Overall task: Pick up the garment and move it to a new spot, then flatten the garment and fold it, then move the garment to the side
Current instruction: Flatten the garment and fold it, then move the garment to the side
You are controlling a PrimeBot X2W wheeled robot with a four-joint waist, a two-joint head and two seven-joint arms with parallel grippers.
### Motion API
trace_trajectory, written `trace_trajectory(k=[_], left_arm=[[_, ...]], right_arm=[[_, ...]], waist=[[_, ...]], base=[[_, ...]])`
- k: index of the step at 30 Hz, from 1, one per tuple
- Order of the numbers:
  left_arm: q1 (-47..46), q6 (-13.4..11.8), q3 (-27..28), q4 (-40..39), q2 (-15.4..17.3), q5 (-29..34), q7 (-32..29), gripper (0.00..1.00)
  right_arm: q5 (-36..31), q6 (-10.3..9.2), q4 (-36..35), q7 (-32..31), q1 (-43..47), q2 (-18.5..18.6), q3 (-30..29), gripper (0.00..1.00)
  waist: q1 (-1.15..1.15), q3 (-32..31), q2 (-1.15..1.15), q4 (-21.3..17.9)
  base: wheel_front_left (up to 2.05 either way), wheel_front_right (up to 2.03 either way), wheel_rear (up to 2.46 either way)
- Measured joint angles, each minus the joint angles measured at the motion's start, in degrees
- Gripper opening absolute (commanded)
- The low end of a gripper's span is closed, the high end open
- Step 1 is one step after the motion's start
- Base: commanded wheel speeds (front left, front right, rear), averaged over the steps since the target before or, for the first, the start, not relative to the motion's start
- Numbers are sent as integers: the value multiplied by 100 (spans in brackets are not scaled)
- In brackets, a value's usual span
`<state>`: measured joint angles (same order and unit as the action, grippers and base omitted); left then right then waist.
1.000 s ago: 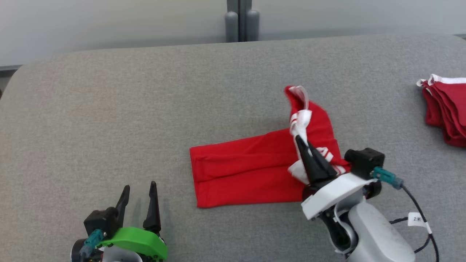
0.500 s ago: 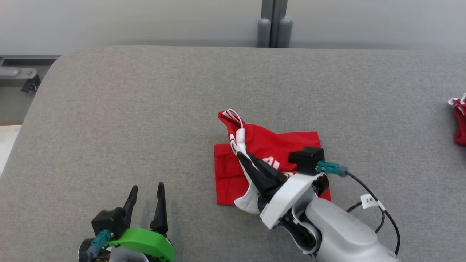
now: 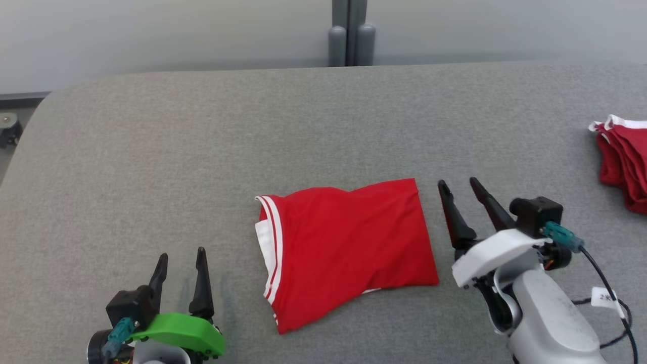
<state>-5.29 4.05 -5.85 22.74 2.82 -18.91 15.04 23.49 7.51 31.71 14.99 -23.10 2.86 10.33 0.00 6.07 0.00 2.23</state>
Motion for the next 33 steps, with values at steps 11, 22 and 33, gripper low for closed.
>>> trace_trajectory(k=[11,22,33], left_arm=[[51,46,144,-156,0,309,0,100],[463,-11,113,-316,0,310,0,100],[96,73,-25,-337,-2,307,0,100]], right_arm=[[-969,0,-660,0,960,-1,-1081,100],[-993,0,-601,0,1416,-2,-937,100],[-790,1,-165,1,155,-3,274,100]], waist=[[0,-99,0,-462],[0,-309,0,-531],[0,111,0,-282]], base=[[0,0,0],[0,0,0],[0,0,0]])
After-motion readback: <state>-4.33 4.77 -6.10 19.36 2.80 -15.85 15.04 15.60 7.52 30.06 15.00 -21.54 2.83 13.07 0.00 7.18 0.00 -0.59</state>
